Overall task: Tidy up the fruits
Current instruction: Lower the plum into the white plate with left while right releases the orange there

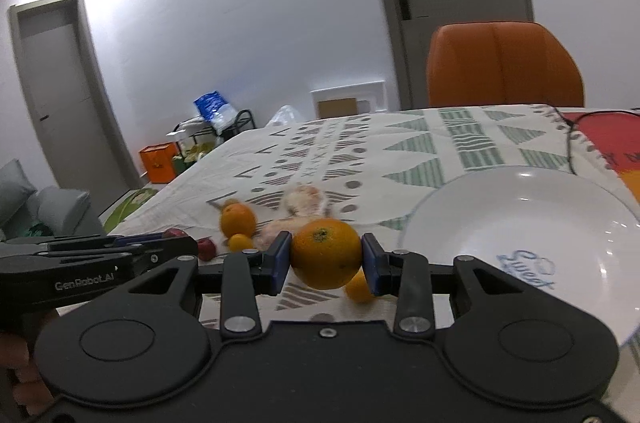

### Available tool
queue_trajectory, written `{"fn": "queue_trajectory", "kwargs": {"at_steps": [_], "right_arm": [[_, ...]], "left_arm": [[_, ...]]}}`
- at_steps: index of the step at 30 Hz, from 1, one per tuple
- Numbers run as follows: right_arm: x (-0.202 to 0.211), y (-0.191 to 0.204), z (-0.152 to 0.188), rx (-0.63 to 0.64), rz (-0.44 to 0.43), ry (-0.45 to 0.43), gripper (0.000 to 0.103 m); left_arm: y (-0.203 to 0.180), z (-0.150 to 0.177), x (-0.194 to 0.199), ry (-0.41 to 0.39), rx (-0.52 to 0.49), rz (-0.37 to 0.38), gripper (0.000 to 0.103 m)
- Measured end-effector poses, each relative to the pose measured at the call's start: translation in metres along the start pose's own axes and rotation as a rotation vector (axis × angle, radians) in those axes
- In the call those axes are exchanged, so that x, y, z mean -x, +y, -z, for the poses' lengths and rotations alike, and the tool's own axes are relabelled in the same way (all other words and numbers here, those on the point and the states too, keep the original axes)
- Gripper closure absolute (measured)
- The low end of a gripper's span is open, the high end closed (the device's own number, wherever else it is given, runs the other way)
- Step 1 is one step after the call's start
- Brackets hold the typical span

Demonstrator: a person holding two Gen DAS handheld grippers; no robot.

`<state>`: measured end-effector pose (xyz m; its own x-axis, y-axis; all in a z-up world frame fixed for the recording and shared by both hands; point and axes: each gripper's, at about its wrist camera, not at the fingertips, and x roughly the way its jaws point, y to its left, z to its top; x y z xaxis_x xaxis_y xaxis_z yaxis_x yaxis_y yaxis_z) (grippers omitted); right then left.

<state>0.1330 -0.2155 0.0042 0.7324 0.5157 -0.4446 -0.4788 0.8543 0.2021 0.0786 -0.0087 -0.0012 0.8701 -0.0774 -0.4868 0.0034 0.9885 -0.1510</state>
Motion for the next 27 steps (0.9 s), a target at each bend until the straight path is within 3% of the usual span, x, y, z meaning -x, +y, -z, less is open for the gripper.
{"fn": "queue_trajectory", "kwargs": {"at_steps": [27], "right_arm": [[0.027,-0.078,0.015,-0.118,0.177,-0.01,0.063]], "left_arm": [[-0.071,-0.012,-0.047,0.026,-0.099,0.132,0.081]]}}
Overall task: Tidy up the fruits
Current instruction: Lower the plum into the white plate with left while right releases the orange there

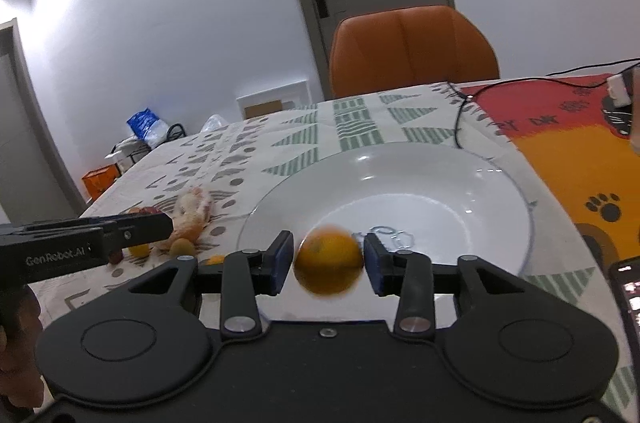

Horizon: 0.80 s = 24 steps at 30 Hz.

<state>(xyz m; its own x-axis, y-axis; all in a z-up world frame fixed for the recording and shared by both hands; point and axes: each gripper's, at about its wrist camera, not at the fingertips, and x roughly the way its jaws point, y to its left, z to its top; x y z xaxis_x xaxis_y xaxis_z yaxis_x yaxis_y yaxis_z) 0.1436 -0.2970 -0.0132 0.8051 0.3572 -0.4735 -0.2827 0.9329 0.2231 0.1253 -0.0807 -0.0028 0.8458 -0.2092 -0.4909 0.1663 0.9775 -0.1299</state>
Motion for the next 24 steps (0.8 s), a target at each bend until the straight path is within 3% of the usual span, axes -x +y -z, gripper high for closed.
{"fn": "queue_trajectory", "kwargs": {"at_steps": [24], "right_arm": [[0.032,-0.02,-0.001,-0.005,0.022,-0.033,0.055]], "left_arm": [[-0.05,-0.016,-0.029,0.002,-0.058,0.109,0.081]]}}
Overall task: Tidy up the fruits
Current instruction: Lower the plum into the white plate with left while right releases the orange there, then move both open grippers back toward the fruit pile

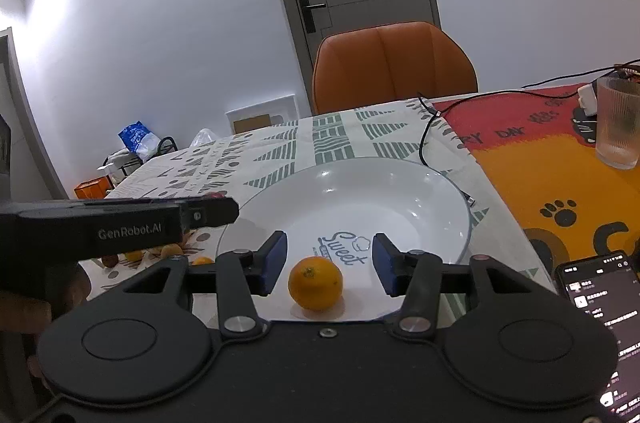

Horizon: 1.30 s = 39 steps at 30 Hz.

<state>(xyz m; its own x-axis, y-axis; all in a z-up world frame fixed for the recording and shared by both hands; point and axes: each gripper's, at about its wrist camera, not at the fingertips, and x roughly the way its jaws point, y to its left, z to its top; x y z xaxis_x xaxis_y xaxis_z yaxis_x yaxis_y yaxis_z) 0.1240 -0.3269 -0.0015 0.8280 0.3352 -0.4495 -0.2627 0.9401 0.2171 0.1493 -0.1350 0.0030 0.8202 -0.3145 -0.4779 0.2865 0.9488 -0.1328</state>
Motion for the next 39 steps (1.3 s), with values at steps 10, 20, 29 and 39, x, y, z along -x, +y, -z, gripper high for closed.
{"fn": "queue_trajectory", "kwargs": {"at_steps": [10,20,29,39], "right_arm": [[-0.004,0.007,0.004,0.002,-0.027,0.005,0.046],[-0.002,0.027,0.004,0.045,-0.051,-0.029,0.012],[-0.002,0.044,0.004,0.053,-0.106,-0.038,0.0],[-0.009,0.071,0.008,0.101,-0.161,-0.019,0.0]], "left_arm": [[0.017,0.0,0.018,-0.006,0.035,-0.058,0.064],[0.046,0.012,0.048,-0.043,0.069,-0.165,0.014],[0.072,0.018,0.072,-0.057,0.116,-0.228,0.009],[0.093,0.028,0.089,-0.061,0.152,-0.274,0.009]]}}
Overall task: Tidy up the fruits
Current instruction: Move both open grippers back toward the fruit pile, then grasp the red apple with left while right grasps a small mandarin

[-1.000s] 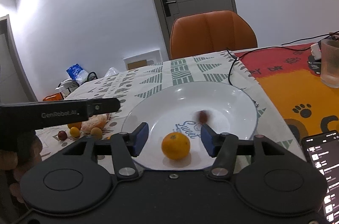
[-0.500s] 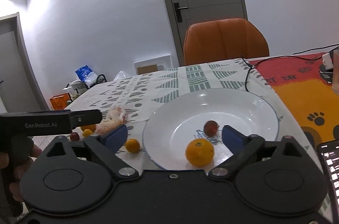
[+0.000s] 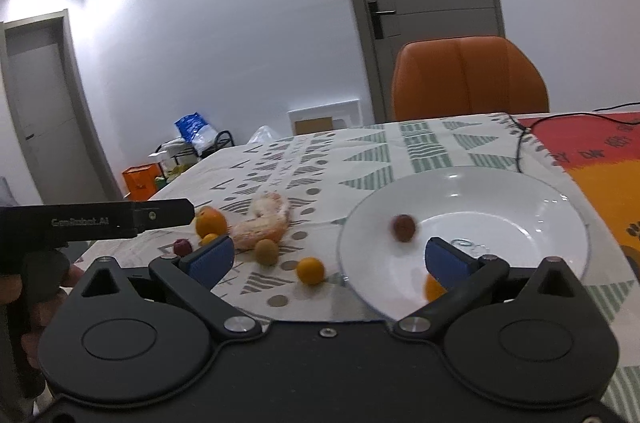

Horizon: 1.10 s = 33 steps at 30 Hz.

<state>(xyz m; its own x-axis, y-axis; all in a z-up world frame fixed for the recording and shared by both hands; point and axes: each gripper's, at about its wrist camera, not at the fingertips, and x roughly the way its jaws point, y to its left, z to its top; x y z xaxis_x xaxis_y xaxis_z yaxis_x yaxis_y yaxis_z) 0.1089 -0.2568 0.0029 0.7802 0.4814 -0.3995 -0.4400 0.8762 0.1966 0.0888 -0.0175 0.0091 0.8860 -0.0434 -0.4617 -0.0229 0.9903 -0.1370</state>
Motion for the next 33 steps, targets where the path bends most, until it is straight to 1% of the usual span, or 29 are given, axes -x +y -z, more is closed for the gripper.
{"fn": "queue_trajectory", "kwargs": {"at_steps": [3,11,15,17,19,20,22,24,25,27,33], "right_arm": [[-0.004,0.007,0.001,0.014,-0.015,0.008,0.003],[-0.018,0.023,0.004,0.05,-0.022,0.044,0.026],[-0.028,0.029,0.007,0.068,-0.015,0.069,0.034],[-0.034,0.032,0.008,0.077,-0.004,0.085,0.041],[-0.039,0.035,0.01,0.087,0.008,0.097,0.046],[-0.042,0.036,0.011,0.092,0.015,0.103,0.05],[-0.047,0.039,0.012,0.11,0.028,0.113,0.054],[-0.051,0.042,0.013,0.125,0.042,0.12,0.057],[-0.054,0.043,0.014,0.128,0.048,0.124,0.059],[-0.059,0.044,0.015,0.136,0.06,0.135,0.06],[-0.068,0.049,0.017,0.173,0.114,0.141,0.061]], "left_arm": [[0.008,0.004,0.001,0.007,0.015,-0.004,0.009],[0.027,0.013,0.0,0.019,0.055,0.001,0.009],[0.034,0.017,-0.003,0.028,0.064,-0.009,0.011],[0.038,0.019,-0.005,0.03,0.072,-0.01,0.012],[0.042,0.021,-0.008,0.034,0.08,-0.014,0.015],[0.044,0.022,-0.009,0.036,0.084,-0.014,0.018],[0.048,0.023,-0.012,0.043,0.092,-0.016,0.023],[0.052,0.025,-0.015,0.05,0.099,-0.02,0.03],[0.054,0.025,-0.017,0.051,0.103,-0.022,0.031],[0.057,0.026,-0.02,0.054,0.109,-0.024,0.037],[0.061,0.027,-0.033,0.066,0.114,-0.029,0.045]]}}
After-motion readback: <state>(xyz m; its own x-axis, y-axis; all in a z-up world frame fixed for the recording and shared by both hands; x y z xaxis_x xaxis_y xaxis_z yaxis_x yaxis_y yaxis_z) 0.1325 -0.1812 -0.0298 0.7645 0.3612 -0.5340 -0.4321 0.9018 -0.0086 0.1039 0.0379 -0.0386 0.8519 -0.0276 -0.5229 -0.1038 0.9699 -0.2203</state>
